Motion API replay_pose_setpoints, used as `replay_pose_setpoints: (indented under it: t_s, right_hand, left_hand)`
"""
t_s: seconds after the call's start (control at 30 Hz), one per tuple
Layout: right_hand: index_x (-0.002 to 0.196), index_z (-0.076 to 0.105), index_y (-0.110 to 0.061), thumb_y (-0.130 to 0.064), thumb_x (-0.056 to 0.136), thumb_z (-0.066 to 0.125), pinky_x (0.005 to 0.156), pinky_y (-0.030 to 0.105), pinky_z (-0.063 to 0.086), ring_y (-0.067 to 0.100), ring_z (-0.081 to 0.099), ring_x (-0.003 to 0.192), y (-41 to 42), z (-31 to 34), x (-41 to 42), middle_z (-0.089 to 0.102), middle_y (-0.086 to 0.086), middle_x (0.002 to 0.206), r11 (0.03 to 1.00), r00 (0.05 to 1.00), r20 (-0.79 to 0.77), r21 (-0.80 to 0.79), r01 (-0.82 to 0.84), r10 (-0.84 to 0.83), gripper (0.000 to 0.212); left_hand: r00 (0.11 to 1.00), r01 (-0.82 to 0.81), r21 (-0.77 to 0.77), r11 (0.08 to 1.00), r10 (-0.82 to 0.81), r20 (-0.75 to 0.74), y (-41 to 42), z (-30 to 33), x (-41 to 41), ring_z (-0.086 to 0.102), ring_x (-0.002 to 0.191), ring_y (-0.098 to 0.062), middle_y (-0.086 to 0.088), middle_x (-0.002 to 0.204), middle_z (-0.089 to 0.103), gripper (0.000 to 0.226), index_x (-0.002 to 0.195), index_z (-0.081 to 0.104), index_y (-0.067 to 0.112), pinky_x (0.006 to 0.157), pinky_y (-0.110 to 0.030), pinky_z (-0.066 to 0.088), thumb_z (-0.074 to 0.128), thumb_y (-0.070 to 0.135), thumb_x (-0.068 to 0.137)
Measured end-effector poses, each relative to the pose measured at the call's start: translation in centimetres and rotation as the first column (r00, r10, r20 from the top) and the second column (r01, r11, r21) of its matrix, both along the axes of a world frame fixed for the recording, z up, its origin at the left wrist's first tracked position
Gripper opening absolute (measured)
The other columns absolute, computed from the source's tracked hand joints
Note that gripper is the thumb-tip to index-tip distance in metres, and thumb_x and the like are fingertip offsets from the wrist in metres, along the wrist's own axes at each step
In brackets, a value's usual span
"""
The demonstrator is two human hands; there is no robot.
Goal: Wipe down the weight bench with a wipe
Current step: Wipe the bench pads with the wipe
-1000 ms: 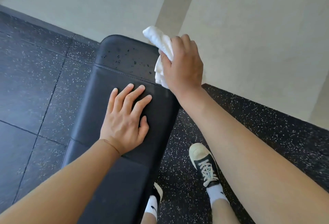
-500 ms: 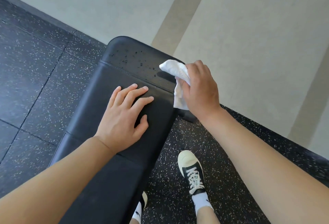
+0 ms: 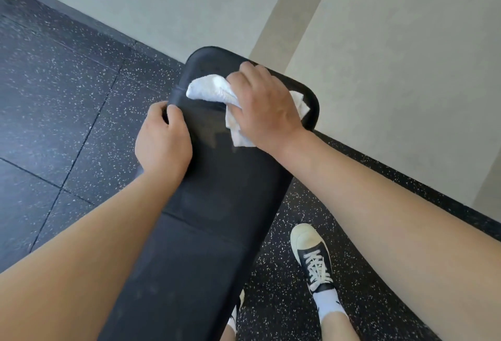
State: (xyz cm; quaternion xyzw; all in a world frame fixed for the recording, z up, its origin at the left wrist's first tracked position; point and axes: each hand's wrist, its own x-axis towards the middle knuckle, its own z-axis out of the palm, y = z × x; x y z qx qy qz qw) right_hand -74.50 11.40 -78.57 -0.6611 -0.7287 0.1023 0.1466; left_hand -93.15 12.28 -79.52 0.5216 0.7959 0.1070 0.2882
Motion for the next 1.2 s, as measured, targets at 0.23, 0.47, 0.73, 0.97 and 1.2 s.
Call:
replay_pose_setpoints:
  t_s: [0.23,0.47,0.73,0.97,1.2]
  right_hand:
    - [0.097,0.065,0.000,-0.013,0.084,0.065,0.070,0.049,0.048,0.037,0.054,0.081,-5.9,0.4,8.5,0.059,0.017,0.094,0.999,0.999,0.019,-0.013,-0.042,0.042,0.019]
    - [0.095,0.064,-0.002,-0.014,0.078,0.062,0.065,0.047,0.046,0.036,0.055,0.079,2.2,0.0,2.4,0.061,0.016,0.095,0.984,0.984,0.022,0.012,-0.179,0.178,0.021]
    - [0.116,0.055,-0.020,-0.023,0.093,0.047,0.073,0.032,0.033,0.022,0.056,0.105,13.4,-1.1,-7.2,0.060,-0.001,0.117,0.965,0.960,0.108,-0.059,-0.255,0.260,0.025]
    - [0.107,0.067,-0.005,-0.016,0.088,0.062,0.072,0.045,0.049,0.033,0.059,0.090,5.3,-0.3,1.5,0.065,0.011,0.103,0.959,0.957,-0.071,0.073,-0.275,0.280,0.023]
    - [0.102,0.067,-0.003,-0.015,0.085,0.064,0.065,0.047,0.048,0.034,0.052,0.077,-0.8,0.2,6.8,0.061,0.012,0.093,0.971,0.971,0.020,-0.026,-0.237,0.237,0.021]
  left_hand:
    - [0.978,0.040,0.067,0.997,-0.025,-0.208,-0.1,-0.7,1.3,0.061,0.102,-0.040,-0.009,0.113,0.069,0.045,0.116,0.059,0.018,0.078,-0.044,0.037,0.024,0.043,0.100]
    - [0.983,0.028,0.029,0.999,-0.022,-0.185,0.2,-0.7,1.4,0.060,0.102,-0.035,-0.005,0.113,0.068,0.050,0.119,0.059,0.019,0.080,-0.043,0.038,0.023,0.044,0.096]
    - [0.977,0.034,0.013,0.999,-0.031,-0.210,0.3,-0.7,1.4,0.058,0.096,-0.034,-0.004,0.105,0.064,0.048,0.106,0.054,0.020,0.074,-0.043,0.038,0.016,0.045,0.092]
    - [0.973,0.056,0.030,0.998,-0.048,-0.227,0.2,-0.9,1.5,0.059,0.097,-0.035,-0.005,0.107,0.065,0.053,0.110,0.055,0.019,0.077,-0.044,0.039,0.015,0.047,0.092]
    - [0.972,0.068,0.011,0.998,-0.064,-0.227,0.2,-0.5,1.5,0.059,0.099,-0.035,-0.006,0.113,0.066,0.056,0.124,0.058,0.018,0.081,-0.046,0.043,0.018,0.045,0.095]
